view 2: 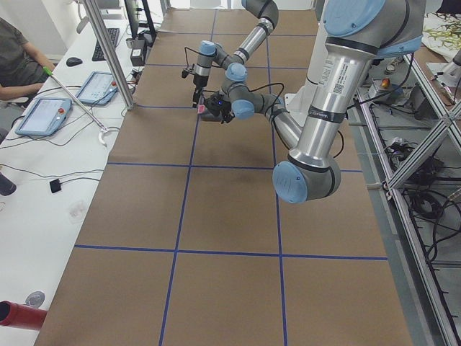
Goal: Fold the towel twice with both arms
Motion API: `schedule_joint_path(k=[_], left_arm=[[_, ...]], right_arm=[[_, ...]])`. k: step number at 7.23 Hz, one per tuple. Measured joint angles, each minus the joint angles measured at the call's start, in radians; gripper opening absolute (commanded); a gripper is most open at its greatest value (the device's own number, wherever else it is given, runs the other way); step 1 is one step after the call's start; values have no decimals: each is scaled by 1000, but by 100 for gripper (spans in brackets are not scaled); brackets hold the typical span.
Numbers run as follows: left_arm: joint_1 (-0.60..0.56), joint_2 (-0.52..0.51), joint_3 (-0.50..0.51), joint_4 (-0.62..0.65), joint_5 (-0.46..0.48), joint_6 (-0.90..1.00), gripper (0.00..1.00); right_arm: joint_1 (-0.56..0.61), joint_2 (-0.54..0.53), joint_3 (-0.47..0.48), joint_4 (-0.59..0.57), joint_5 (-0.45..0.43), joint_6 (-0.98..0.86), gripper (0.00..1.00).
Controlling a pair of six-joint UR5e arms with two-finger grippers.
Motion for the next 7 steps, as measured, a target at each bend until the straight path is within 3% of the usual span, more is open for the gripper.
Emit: schedule_joint_path(k=[1, 5, 7], left_arm=[[0, 0, 0, 0, 0, 0, 71], [-1, 0, 0, 0, 0, 0, 71], [0, -3, 0, 1, 0, -1, 71]], right_arm=[[0, 0, 0, 0, 0, 1, 0], [-2, -3, 6, 0, 7, 1, 0], [-1, -35, 64, -3, 24, 9, 0]])
